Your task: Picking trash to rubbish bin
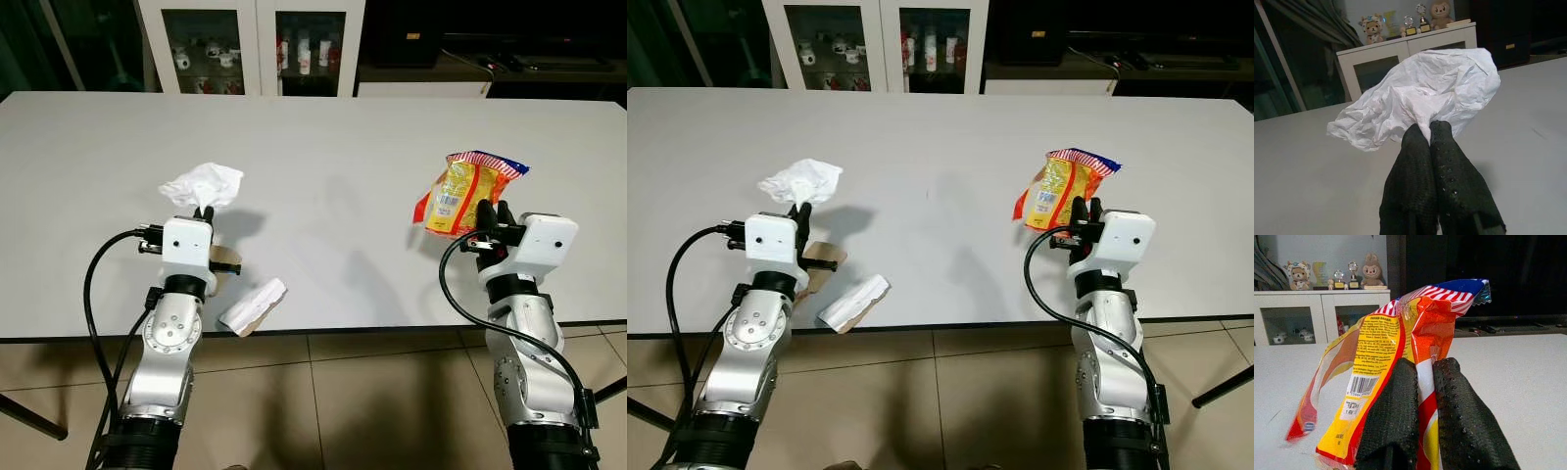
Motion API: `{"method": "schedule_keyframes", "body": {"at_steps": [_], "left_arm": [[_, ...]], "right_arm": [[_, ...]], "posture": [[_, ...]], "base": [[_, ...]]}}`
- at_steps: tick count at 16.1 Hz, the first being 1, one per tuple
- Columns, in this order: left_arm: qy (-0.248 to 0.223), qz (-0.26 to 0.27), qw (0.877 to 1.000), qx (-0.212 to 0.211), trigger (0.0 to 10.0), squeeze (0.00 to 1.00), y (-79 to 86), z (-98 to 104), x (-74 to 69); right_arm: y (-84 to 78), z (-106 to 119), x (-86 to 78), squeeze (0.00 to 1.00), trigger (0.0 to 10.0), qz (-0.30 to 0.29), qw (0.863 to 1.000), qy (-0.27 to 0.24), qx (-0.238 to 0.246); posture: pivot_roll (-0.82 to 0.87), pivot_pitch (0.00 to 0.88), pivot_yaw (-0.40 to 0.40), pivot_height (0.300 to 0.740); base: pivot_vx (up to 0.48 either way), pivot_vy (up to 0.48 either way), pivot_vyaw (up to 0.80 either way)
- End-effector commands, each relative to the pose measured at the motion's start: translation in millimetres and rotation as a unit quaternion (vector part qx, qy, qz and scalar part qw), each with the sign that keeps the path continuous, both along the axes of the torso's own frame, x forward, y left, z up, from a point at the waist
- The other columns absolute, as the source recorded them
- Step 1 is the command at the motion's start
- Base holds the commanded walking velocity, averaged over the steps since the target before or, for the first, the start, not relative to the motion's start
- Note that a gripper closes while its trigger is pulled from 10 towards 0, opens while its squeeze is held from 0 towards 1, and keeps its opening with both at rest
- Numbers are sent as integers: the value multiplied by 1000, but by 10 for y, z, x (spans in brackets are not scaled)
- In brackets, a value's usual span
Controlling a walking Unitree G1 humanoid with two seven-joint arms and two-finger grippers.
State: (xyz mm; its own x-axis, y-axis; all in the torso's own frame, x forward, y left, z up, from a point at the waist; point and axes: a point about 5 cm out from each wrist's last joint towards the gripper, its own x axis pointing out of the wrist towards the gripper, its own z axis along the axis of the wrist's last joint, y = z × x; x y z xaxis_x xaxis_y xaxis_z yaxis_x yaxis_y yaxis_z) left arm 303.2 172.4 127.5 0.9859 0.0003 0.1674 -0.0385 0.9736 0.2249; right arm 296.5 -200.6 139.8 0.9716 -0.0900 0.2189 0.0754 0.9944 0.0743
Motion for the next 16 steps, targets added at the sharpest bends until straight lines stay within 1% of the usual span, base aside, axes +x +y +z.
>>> {"method": "schedule_keyframes", "body": {"at_steps": [1, 3, 8, 16], "left_arm": [[-2, -2, 1000, 2, 10000, 0, -33, 8, -10], [-1, -3, 1000, 0, 10000, 0, -40, 7, -11], [0, -4, 1000, -1, 10000, 0, -51, 8, -7], [3, -9, 1000, -1, 10000, 0, -66, -5, -3]], "right_arm": [[4, 23, -6, 0, 10000, -3, 1000, -1, 0], [23, 22, 10, 0, 10000, 1, 1000, 2, 1], [46, 12, 6, 0, 10000, 5, 1000, 9, 1], [47, -7, 13, 0, 10000, 8, 1000, 15, 4]], "posture": [[5, 0, -39, 740], [5, 0, -38, 740], [1, 0, -38, 740], [-1, 0, -34, 740]], "base": [[0, 0, 0], [0, 0, 0], [-257, 0, 0], [-337, 0, 0]]}}
